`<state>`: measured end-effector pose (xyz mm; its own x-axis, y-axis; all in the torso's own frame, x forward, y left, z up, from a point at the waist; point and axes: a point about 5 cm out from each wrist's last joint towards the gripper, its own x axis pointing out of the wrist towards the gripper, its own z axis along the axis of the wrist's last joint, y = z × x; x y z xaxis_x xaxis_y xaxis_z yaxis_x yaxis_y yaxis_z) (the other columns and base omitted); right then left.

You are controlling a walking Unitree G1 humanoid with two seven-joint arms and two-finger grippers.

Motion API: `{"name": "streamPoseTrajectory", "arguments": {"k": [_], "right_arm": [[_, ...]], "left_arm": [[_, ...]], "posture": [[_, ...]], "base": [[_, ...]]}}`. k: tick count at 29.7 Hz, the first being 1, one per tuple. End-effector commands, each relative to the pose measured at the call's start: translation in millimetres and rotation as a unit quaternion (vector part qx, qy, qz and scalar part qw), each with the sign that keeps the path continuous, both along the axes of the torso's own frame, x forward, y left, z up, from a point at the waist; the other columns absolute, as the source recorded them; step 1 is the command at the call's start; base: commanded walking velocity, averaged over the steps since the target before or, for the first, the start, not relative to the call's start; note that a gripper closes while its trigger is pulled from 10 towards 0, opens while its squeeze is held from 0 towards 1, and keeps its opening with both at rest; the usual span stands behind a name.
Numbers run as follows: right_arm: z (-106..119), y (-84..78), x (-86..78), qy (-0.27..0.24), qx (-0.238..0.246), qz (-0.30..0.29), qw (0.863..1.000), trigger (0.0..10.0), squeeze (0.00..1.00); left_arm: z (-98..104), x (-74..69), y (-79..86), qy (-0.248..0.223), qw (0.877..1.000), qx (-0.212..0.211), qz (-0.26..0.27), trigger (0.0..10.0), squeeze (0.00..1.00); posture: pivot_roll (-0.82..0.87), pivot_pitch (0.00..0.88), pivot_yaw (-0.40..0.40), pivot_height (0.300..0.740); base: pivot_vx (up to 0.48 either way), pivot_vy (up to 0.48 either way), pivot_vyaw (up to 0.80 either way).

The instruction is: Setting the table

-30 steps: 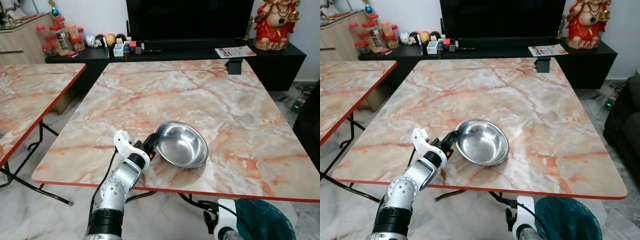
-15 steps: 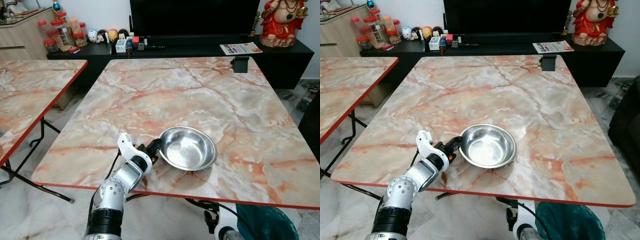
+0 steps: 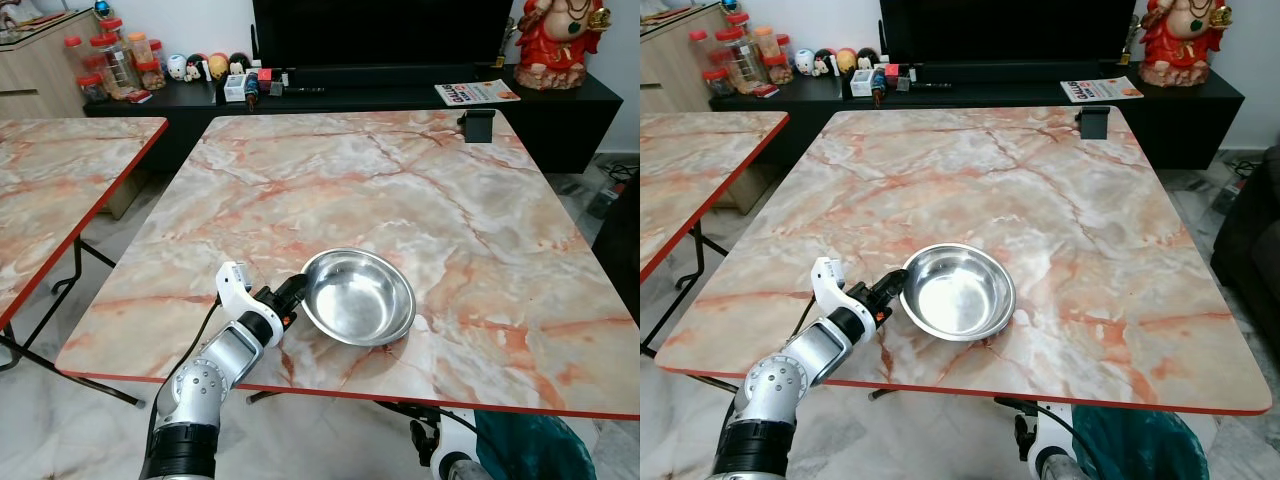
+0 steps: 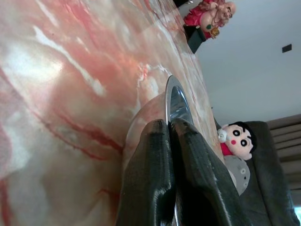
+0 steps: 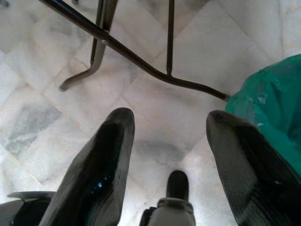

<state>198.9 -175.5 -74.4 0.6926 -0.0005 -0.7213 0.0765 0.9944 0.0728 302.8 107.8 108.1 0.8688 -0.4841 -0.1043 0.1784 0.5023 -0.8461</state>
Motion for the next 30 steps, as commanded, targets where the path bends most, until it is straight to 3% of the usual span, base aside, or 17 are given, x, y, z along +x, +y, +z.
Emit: {"name": "streamPoseTrajectory", "arguments": {"k": [1,9,10,11,12,13,30], "right_arm": [[2,1.7,3.5,-0.004,0.001,0.003,1.0,10.0,0.0],[2,1.9,3.2,-0.004,0.001,0.003,1.0,10.0,0.0],[2,1.9,3.2,-0.004,0.001,0.003,1.0,10.0,0.0],[2,2.2,3.2,-0.004,0.001,0.004,1.0,10.0,0.0],[2,2.4,3.3,-0.004,0.001,0.004,1.0,10.0,0.0],[1,2.8,3.2,-0.004,0.002,0.005,1.0,10.0,0.0],[1,4.5,2.8,-0.004,0.007,0.004,1.0,10.0,0.0]], "left_arm": [[-5,-3.8,-1.0,0.011,0.999,0.028,-0.015,10.0,0.0],[-7,-6.8,-9.1,0.009,0.999,0.02,-0.041,10.0,0.0],[-7,-6.9,-9.7,0.008,0.999,0.021,-0.043,10.0,0.06],[-6,-6.9,-10.9,0.006,0.999,0.023,-0.045,10.0,0.59],[-6,-6.8,-11.1,0.006,0.999,0.024,-0.046,10.0,0.87],[-5,-6.9,-11.1,0.001,0.998,0.03,-0.05,10.0,1.0],[4,-3.2,-4.9,-0.021,0.998,0.048,-0.043,10.0,1.0]], "posture": [[-0.01,0.0,0.061,0.74],[-0.01,0.0,0.062,0.74],[-0.01,0.0,0.062,0.74],[-0.01,0.0,0.062,0.74],[-0.01,0.0,0.062,0.74],[-0.01,0.0,0.063,0.74],[-0.01,0.0,0.065,0.74]], "base": [[0.0,0.0,0.0],[0.0,0.0,0.0],[0.0,0.0,0.0],[0.0,0.0,0.0],[0.0,0.0,0.0],[0.0,0.0,0.0],[0.0,0.0,0.0]]}}
